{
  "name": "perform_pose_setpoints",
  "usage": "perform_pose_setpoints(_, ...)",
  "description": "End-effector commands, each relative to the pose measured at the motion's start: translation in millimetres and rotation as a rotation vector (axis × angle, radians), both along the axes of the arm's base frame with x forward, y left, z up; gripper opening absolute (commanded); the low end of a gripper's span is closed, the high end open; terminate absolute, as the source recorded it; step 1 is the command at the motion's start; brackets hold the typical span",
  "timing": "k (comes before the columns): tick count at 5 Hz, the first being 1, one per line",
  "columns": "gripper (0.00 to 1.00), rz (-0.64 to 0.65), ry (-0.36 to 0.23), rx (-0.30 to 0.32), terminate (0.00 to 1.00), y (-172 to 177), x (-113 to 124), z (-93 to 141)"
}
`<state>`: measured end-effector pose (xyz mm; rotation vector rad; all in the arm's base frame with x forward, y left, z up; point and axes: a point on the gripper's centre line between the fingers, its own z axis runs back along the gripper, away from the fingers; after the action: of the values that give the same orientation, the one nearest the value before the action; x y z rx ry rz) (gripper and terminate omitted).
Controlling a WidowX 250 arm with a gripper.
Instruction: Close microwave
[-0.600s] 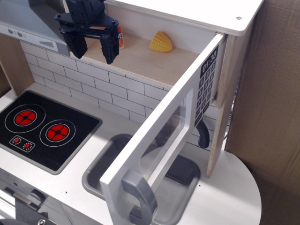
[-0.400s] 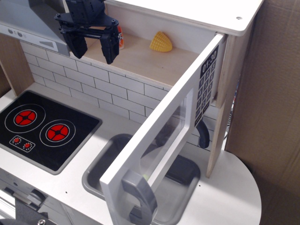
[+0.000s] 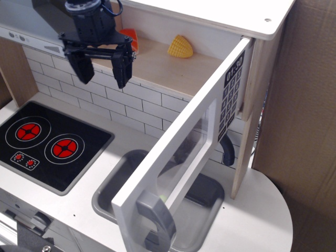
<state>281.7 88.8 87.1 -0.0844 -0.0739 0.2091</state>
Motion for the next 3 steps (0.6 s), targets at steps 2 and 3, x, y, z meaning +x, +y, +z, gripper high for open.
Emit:
perform_pose_setpoints(2,1.00,0.055,-0.084,-0.081,0.00,-73,-33,78)
perform_pose_setpoints(3,1.00,0.033,-0.084,-0.102,0.00,-88,-27,87)
